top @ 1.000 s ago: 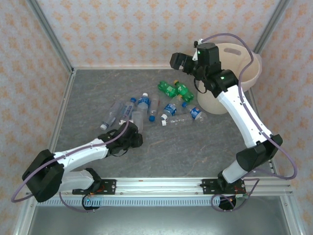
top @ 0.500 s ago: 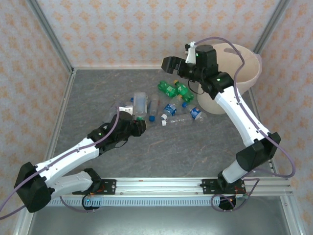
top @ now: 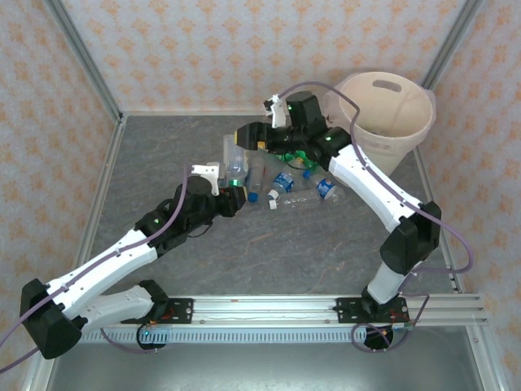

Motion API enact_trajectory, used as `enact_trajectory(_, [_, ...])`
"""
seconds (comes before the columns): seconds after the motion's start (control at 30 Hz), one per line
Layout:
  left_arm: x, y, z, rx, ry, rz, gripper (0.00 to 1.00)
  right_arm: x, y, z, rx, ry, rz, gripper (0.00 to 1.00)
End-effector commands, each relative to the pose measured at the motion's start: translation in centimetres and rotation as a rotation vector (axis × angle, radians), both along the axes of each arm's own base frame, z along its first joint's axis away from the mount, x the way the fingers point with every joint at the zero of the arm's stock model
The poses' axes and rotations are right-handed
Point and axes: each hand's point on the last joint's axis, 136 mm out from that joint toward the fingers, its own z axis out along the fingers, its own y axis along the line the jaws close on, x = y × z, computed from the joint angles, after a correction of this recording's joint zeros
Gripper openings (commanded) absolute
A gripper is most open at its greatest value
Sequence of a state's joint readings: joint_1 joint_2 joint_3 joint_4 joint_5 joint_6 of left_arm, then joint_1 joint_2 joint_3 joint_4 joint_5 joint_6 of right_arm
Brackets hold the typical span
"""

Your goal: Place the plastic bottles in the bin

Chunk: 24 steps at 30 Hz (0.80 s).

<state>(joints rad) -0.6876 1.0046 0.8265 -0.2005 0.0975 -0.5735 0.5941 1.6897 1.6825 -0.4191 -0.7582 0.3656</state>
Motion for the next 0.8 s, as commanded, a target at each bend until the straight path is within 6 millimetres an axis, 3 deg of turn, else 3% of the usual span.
enact_trajectory(0.0, [0.1, -0.8, 2.9, -0.039, -0.075, -0.039, 0.34, -0.9, 1.1, -0.2, 0.005, -0.004, 0.058, 0.88])
enact_trajectory(0.2, [-0.1, -1.2, 3.6, -0.052, -0.089, -0.062, 0.33, -1.2, 2.0, -0.6, 0.012, 0.011, 0.093, 0.86])
enact_trajectory(0.5, [-0.3, -1.7, 3.6, -0.058, -0.083, -0.094, 0.33, -1.2, 2.7, -0.1, 0.023, 0.004, 0.116, 0.73])
enact_trajectory(0.63, [-0.3, -1.7, 3.3, -0.053, -0.075, -0.092, 0.33, -1.1, 2.7, 0.1, 0.023, 0.003, 0.114, 0.50])
enact_trajectory(0.77, [-0.2, -1.6, 3.3, -0.050, -0.078, -0.081, 0.38, -0.9, 2.7, 0.3, 0.024, -0.002, 0.102, 0.48])
